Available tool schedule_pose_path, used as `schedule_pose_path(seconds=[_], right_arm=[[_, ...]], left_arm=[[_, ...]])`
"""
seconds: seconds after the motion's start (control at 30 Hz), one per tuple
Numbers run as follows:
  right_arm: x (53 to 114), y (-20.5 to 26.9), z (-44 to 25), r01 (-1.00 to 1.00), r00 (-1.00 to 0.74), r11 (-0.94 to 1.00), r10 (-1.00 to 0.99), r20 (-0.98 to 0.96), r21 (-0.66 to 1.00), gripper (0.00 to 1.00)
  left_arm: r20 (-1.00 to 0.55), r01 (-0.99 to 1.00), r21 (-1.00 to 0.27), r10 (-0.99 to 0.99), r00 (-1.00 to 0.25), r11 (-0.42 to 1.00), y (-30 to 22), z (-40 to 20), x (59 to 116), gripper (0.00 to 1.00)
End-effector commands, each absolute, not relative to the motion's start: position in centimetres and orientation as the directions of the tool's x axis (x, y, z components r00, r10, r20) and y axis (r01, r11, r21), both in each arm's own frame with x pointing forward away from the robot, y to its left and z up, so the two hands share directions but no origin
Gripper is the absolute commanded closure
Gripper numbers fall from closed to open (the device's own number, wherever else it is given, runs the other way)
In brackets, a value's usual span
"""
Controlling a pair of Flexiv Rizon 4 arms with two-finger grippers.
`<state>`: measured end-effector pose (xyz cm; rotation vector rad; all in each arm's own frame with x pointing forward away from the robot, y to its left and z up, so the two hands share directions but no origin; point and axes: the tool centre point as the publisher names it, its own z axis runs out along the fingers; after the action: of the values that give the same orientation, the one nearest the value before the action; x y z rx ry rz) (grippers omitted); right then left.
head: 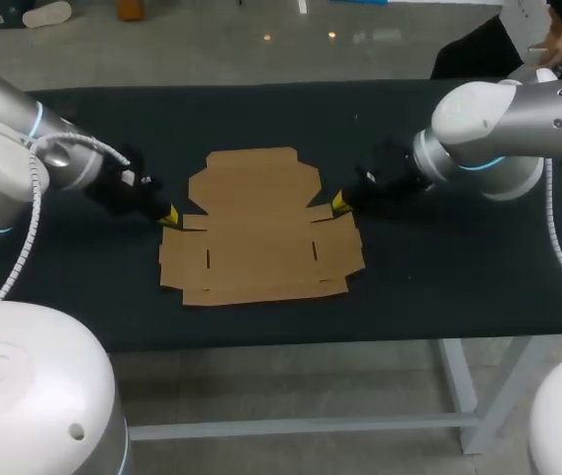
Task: Assemble the packaging by folding the flat box into shape, placing the metal phone stand inside, and closing the box properly
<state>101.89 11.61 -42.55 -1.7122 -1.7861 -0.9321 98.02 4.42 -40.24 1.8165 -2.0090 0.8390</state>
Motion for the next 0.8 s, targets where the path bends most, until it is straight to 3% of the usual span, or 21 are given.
schedule_pose_path(seconds=[0.03, 0.8], right_arm=[[101.79, 11.75, -42.38, 0.990, -0.101, -0.012, 0.647, 0.756, 0.142, 1.00], [101.75, 12.55, -42.83, 0.992, -0.097, 0.005, 0.642, 0.761, 0.123, 1.00]], left_arm=[[0.594, -0.981, -0.190, -0.790, -0.152, 0.046, 4.72, -40.39, 98.59, 1.00], [0.633, -0.988, -0.124, -0.759, -0.154, 0.098, 5.31, -41.30, 99.14, 1.00]])
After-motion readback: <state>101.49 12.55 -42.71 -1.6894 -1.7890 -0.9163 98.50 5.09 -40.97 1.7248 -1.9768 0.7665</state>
